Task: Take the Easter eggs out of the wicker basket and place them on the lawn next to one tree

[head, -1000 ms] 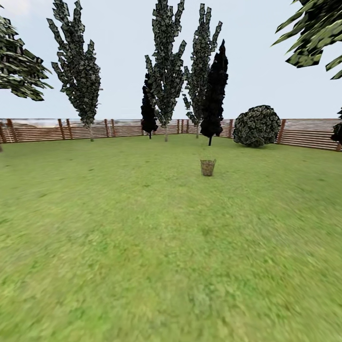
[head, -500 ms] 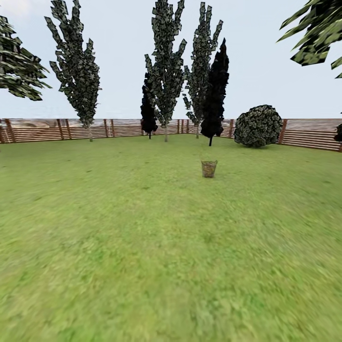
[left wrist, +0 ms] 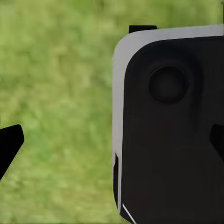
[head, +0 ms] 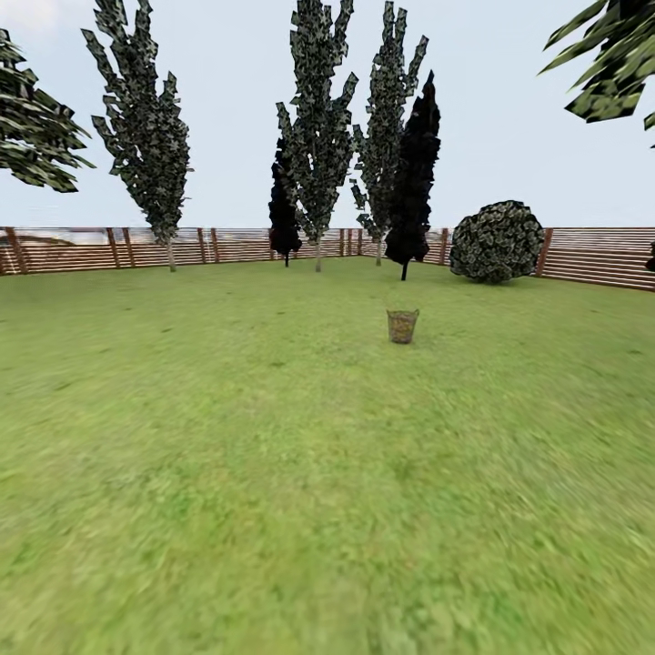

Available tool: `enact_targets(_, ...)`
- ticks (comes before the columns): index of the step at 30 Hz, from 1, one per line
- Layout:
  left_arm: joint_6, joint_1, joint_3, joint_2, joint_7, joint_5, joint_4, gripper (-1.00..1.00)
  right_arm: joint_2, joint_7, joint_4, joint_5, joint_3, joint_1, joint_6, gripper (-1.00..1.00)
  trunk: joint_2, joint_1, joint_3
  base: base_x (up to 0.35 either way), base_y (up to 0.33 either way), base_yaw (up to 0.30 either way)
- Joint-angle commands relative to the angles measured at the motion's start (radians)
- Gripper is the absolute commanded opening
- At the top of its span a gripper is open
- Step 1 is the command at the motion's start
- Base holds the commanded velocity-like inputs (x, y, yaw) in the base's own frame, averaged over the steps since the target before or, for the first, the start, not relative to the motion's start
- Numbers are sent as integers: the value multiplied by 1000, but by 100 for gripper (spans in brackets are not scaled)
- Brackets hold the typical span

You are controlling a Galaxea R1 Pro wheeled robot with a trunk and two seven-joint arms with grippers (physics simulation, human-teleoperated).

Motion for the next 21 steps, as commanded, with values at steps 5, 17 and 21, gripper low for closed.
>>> enact_targets(5,0,1,0,0,-1,-1,-2,100,0,3,1,0,0,-1,1,100,0,1,-1,294,0,0)
enact_targets(17,2,1,2,2,-1,3,-4,100,0,3,1,0,0,-1,2,100,0,1,-1,306,0,0)
enact_targets(21,2,1,2,1,0,3,-4,100,0,3,2,0,0,-1,2,100,0,1,-1,335,0,0)
